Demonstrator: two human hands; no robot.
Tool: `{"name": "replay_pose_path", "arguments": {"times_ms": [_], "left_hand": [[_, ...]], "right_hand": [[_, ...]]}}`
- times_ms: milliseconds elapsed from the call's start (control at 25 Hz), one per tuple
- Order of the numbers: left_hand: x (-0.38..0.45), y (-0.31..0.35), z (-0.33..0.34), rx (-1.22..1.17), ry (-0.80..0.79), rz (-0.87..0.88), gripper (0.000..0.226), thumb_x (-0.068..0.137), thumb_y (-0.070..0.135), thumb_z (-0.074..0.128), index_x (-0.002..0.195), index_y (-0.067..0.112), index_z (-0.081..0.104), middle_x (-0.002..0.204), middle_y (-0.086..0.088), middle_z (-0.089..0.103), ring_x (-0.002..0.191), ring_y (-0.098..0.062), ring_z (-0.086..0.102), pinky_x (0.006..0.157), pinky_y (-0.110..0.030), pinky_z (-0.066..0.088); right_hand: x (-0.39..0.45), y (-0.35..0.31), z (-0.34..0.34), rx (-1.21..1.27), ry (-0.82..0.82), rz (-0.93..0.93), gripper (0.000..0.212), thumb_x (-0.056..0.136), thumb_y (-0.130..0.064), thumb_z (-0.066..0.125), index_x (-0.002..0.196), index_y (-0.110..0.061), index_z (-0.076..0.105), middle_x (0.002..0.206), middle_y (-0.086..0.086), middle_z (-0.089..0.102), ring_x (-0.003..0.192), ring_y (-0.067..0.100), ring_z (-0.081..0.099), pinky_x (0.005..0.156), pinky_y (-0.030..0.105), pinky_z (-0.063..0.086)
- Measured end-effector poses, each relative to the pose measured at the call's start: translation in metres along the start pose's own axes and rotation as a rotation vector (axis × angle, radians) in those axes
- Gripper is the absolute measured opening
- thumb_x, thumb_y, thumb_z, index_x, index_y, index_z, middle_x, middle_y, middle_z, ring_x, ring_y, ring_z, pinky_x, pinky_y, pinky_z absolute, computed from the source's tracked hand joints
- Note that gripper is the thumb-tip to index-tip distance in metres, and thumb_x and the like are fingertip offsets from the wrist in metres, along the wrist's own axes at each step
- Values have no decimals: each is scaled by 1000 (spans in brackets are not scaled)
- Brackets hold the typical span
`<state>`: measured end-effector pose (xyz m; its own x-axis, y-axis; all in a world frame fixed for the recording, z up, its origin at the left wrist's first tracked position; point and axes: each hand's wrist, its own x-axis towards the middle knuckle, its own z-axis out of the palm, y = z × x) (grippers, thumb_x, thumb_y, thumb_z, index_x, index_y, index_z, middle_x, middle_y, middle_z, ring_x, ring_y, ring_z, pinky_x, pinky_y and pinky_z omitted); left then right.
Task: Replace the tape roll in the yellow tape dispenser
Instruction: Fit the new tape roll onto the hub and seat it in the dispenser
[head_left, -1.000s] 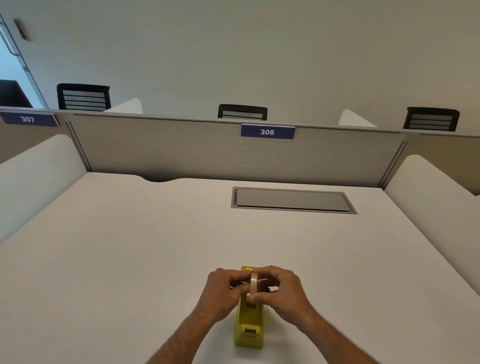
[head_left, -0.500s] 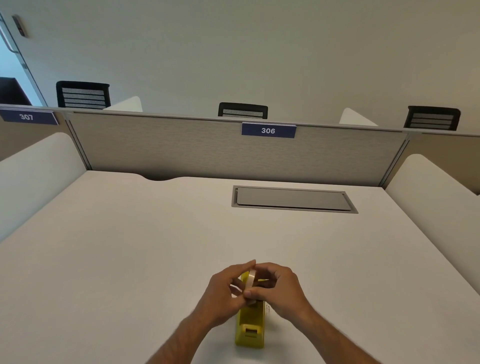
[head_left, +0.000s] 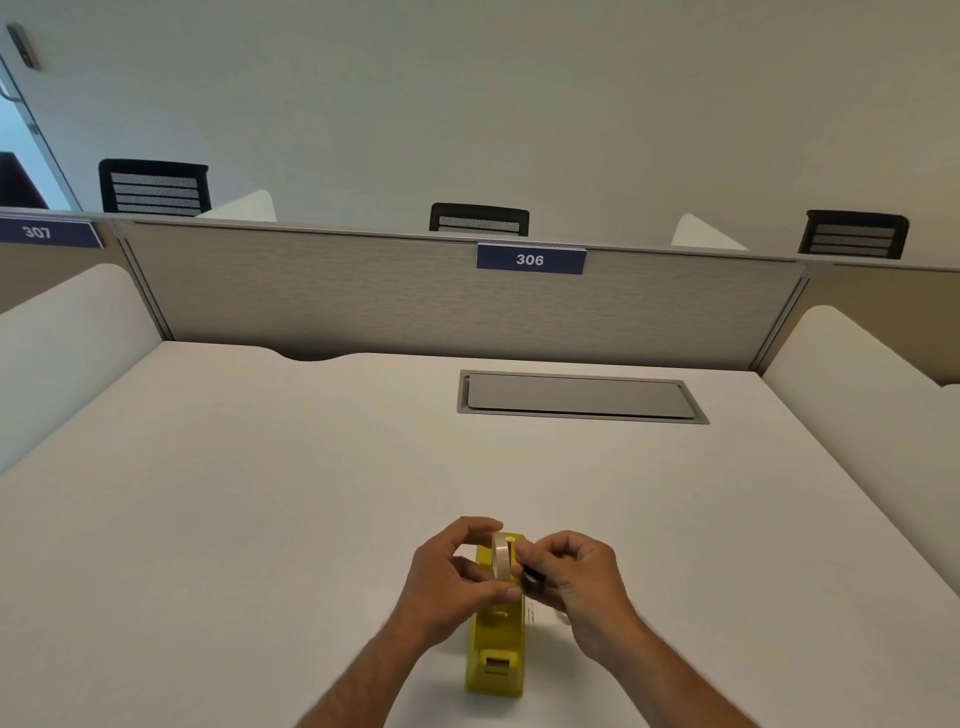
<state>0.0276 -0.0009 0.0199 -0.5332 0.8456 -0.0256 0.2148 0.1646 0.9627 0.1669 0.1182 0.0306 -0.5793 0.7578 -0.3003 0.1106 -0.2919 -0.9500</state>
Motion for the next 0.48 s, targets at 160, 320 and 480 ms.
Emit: {"name": "replay_pose_path", "arguments": {"times_ms": [160,320,480], "left_hand": [[-1,3,8,-11,-2,-22,63,50,30,94,106,41,68,109,8,71,69,-21,74,72,-34,63],[-2,5,10,8,18,-32,62,55,30,95,109,40,66,110,12,68,71,-16,74,73,-28,62],[-3,5,12,-13,27,-35,62,57,30,94,113,38,67,111,11,70,75,-15,73,72,-28,63]], "right_hand": [[-2,0,2,-43,39,-3,36,58,-35,84,71,-3,75,71,14,75,66,25,75,57,34,62],[-2,-5,0,31,35,70,28,87,-24,75,74,1,76,74,16,75,71,29,75,61,30,61],[-5,-12,-1,12,-7,91,19,86,7,59,82,3,78,85,19,77,78,30,75,64,30,61]]}}
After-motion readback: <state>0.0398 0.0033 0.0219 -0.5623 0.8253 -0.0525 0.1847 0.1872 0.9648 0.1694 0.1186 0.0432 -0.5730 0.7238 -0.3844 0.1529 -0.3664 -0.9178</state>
